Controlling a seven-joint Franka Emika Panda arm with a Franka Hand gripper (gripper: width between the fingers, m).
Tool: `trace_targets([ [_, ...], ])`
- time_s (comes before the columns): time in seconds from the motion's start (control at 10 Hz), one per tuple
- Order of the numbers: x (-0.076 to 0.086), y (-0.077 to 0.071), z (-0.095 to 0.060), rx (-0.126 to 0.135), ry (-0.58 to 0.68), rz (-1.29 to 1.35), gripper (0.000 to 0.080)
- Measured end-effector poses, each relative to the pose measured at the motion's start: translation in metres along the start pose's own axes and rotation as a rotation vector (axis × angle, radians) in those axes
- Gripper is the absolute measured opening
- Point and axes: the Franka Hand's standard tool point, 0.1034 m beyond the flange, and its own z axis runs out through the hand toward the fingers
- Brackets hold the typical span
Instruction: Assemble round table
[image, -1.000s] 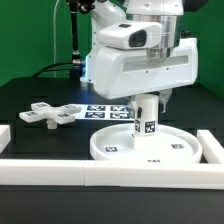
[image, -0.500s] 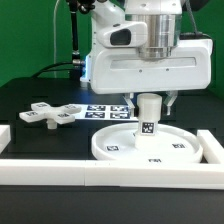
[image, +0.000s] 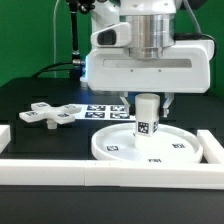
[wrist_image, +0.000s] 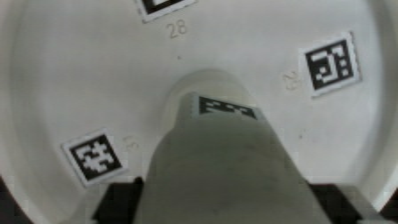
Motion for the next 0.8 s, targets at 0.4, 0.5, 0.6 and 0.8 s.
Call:
trace_targets([
  [0.4, -0.0003, 0.0018, 0.0003, 0.075, -0.016, 0.524, 0.0409],
  [0.5, -0.0013, -0.0002, 0.0005, 0.074, -0.02, 0.614, 0.0409],
  [0.6, -0.0015, -0.0007, 0.0006, 0.078, -0.024, 0.653, 0.0409],
  [0.8, -0.0021, -0.002, 0.0008, 0.086, -0.034, 0.772, 0.0409],
])
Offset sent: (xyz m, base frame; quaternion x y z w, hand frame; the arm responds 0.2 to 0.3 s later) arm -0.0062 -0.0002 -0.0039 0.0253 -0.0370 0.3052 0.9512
